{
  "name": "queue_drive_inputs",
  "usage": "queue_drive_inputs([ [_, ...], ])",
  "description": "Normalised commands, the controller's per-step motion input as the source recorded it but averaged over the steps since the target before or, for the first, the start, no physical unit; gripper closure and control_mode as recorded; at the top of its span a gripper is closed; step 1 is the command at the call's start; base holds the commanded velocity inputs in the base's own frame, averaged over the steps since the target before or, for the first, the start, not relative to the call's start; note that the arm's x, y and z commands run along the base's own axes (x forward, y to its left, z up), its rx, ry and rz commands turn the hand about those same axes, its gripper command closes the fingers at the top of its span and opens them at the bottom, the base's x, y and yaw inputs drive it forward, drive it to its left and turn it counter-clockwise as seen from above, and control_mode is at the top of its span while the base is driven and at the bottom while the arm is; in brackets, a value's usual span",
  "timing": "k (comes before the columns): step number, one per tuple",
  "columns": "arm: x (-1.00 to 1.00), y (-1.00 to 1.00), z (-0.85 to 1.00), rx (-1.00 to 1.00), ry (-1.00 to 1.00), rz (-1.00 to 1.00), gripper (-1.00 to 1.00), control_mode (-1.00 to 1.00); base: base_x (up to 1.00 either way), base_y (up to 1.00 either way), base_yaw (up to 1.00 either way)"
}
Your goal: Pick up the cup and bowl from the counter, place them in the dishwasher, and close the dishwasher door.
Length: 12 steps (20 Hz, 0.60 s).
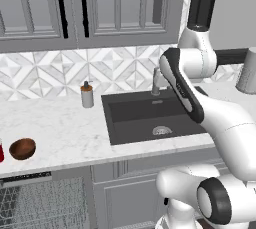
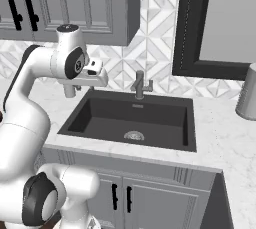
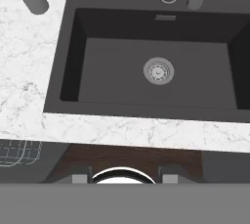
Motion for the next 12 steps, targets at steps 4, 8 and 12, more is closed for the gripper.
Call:
queue_drive_inputs([
  [4, 0.0, 0.0, 0.0, 0.0, 0.0, 0.0, -1.0, -1.0, 0.0, 0.0, 0.0],
  [8, -0.05, 0.0, 0.0, 0.0, 0.0, 0.0, -1.0, -1.0, 0.0, 0.0, 0.0],
  [12, 0.0, 0.0, 0.0, 0.0, 0.0, 0.0, -1.0, 1.0, -0.18, 0.0, 0.02],
])
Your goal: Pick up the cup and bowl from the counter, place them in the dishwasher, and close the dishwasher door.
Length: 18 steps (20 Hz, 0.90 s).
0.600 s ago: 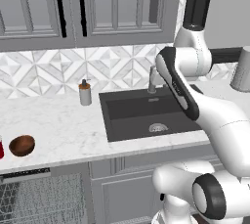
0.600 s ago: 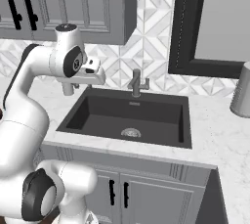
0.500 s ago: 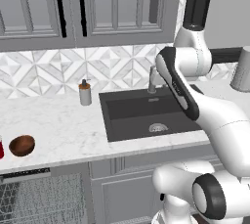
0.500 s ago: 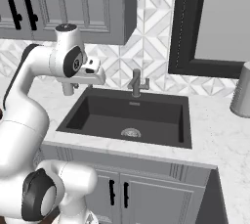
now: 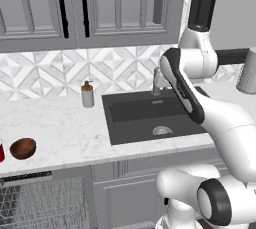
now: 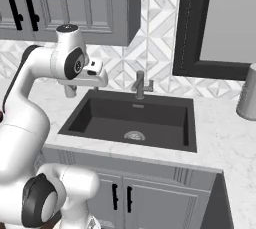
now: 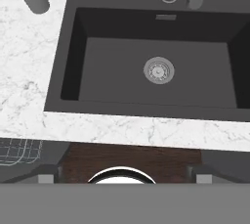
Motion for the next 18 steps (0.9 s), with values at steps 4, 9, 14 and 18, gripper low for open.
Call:
queue_drive_inputs([
  [4, 0.0, 0.0, 0.0, 0.0, 0.0, 0.0, -1.0, 1.0, -0.28, 0.0, 0.24],
  [9, 0.0, 0.0, 0.0, 0.0, 0.0, 0.0, -1.0, 1.0, -0.23, 0.0, 0.5],
  [14, 0.0, 0.0, 0.0, 0.0, 0.0, 0.0, -1.0, 1.0, -0.17, 0.0, 0.57],
  [18, 0.0, 0.0, 0.0, 0.0, 0.0, 0.0, -1.0, 1.0, -0.13, 0.0, 0.59],
])
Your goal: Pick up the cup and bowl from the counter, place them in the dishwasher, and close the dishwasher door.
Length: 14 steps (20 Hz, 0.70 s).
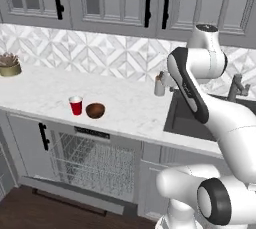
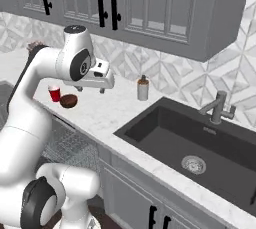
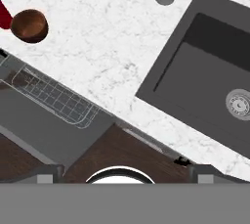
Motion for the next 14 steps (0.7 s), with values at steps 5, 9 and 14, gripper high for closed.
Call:
queue_drive_inputs([
  [5, 0.0, 0.0, 0.0, 0.0, 0.0, 0.0, -1.0, 1.0, -0.14, 0.0, 0.58],
  [9, 0.0, 0.0, 0.0, 0.0, 0.0, 0.0, -1.0, 1.0, -0.12, -0.01, 0.57],
  [14, 0.0, 0.0, 0.0, 0.0, 0.0, 0.0, -1.0, 1.0, -0.07, -0.18, 0.51],
])
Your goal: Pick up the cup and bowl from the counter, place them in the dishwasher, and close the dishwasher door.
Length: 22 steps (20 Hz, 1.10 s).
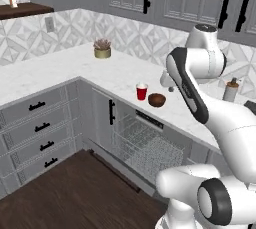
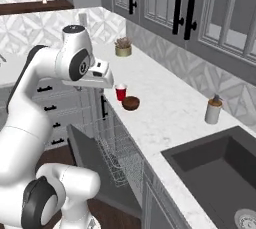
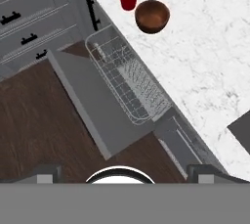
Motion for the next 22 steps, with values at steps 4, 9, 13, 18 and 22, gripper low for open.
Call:
queue_drive_inputs([
  [4, 0.0, 0.0, 0.0, 0.0, 0.0, 0.0, -1.0, 1.0, 0.0, -0.26, 0.39],
  [9, 0.0, 0.0, 0.0, 0.0, 0.0, 0.0, -1.0, 1.0, 0.0, -0.38, 0.23],
  [13, 0.0, 0.0, 0.0, 0.0, 0.0, 0.0, -1.0, 1.0, 0.0, -0.49, 0.15],
  [18, 0.0, 0.0, 0.0, 0.0, 0.0, 0.0, -1.0, 1.0, 0.02, -0.58, 0.13],
  [22, 0.0, 0.0, 0.0, 0.0, 0.0, 0.0, -1.0, 1.0, 0.07, -0.67, 0.1],
])
